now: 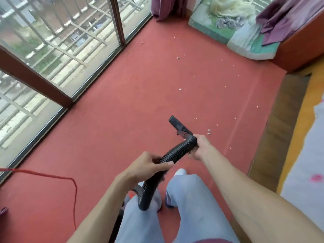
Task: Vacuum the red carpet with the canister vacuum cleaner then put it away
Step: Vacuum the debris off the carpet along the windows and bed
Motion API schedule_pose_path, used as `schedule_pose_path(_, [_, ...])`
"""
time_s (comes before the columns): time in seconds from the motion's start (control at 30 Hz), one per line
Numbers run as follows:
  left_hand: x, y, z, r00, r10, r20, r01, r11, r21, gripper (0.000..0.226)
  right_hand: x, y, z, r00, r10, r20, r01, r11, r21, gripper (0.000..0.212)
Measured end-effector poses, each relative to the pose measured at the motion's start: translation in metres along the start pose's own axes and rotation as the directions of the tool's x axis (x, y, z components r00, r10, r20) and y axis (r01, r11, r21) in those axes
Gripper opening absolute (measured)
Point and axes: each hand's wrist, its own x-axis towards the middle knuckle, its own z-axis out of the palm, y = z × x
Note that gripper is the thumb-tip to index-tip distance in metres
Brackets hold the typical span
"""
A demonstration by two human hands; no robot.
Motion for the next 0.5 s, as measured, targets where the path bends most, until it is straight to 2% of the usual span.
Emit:
schedule_pose_path(0.07, [-0.015, 0.007, 0.028, 1.0, -0.015, -0.001, 0.015, 0.999, 0.034, 0.045, -0.021, 0.006, -0.04, 1.0, 0.007, -0.013, -0.007, 0.999, 0.037, 0.022])
schedule_pose_path(0.3, [-0.056, 0.023, 0.12, 0.999, -0.029, 0.022, 0.027, 0.995, 0.098, 0.038, -0.083, 0.023, -0.166, 0.999, 0.006, 0.046, -0.014, 0.987, 0.163, 0.014])
schedule_pose_path(0.5, [-0.079, 0.059, 0.195, 0.993, 0.107, -0.041, -0.096, 0.975, 0.199, 0.036, -0.13, 0.012, -0.262, 0.993, -0.061, 0.104, 0.029, 0.957, 0.289, 0.013])
